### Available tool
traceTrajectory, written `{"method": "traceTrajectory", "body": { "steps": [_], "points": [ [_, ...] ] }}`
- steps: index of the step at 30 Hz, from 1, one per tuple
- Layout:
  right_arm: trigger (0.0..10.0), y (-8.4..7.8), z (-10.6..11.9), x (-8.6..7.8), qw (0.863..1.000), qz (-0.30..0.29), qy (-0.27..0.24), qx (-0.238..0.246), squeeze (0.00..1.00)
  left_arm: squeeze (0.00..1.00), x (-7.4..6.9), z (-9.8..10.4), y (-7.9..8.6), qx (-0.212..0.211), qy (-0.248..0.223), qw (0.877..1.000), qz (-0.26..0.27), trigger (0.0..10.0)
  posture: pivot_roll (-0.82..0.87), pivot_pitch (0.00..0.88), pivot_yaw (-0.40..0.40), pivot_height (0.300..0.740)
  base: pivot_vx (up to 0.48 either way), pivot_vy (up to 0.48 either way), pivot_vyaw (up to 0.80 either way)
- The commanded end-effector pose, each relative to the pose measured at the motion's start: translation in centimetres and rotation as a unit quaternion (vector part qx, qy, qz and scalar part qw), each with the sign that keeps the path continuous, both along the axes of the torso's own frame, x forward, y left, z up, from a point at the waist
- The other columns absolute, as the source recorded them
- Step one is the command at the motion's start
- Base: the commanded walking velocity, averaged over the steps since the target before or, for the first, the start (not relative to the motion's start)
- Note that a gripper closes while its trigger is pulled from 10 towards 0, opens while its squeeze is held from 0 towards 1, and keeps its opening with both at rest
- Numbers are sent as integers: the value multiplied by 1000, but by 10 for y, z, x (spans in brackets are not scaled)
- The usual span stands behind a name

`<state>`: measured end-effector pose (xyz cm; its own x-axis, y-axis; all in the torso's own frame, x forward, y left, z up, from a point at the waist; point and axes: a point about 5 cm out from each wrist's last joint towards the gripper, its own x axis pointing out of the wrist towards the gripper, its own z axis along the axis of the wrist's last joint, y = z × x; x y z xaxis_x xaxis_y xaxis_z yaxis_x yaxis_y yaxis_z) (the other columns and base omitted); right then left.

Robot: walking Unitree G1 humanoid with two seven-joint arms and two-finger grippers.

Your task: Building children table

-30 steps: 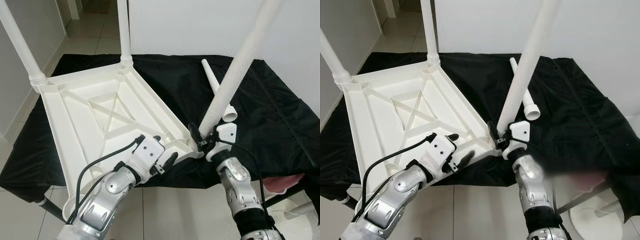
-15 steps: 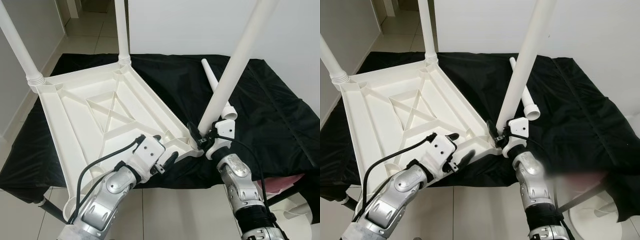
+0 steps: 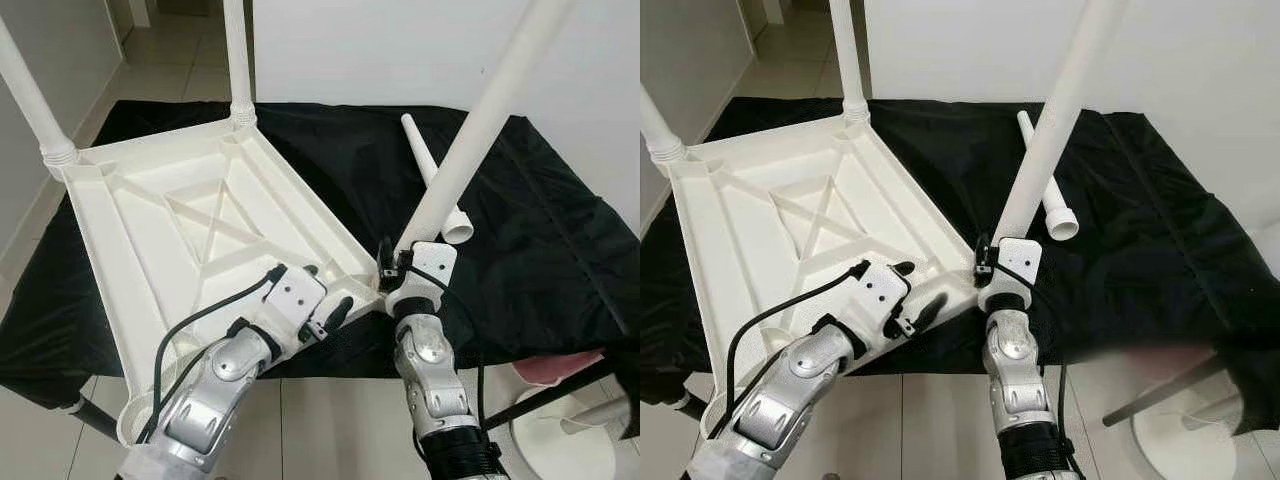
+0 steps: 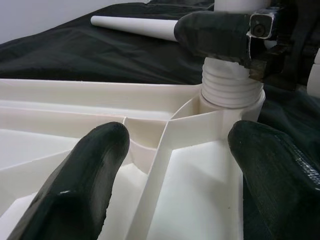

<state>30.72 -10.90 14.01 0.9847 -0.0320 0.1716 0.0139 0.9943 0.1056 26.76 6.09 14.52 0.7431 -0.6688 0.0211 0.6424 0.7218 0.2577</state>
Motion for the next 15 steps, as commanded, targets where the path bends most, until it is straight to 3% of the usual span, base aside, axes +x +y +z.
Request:
{"method": "traceTrajectory", "body": {
  "steps": [1,6,7,13,15],
  "points": [
    [10000,5,-21,-2,998,18,59,1,0,0,2,0,-1,4,-3,1000,2,10000,60,72,-53,740,0,0,0],
    [10000,9,-16,-3,999,25,42,-5,0,0,5,1,1,5,-4,1000,3,10000,52,68,-46,740,0,0,0],
    [10000,10,-12,-4,999,26,29,2,1000,0,6,2,1,6,-6,1000,2,10000,51,67,-44,740,0,0,0],
    [10000,5,-7,-3,998,61,8,2,1000,0,5,8,-3,2,-11,1000,-11,10000,50,67,-41,740,0,0,0],
    [10000,2,-5,-2,998,66,3,-2,941,0,5,9,-5,4,-14,1000,-13,10000,49,65,-42,740,0,0,0]
  ]
}}
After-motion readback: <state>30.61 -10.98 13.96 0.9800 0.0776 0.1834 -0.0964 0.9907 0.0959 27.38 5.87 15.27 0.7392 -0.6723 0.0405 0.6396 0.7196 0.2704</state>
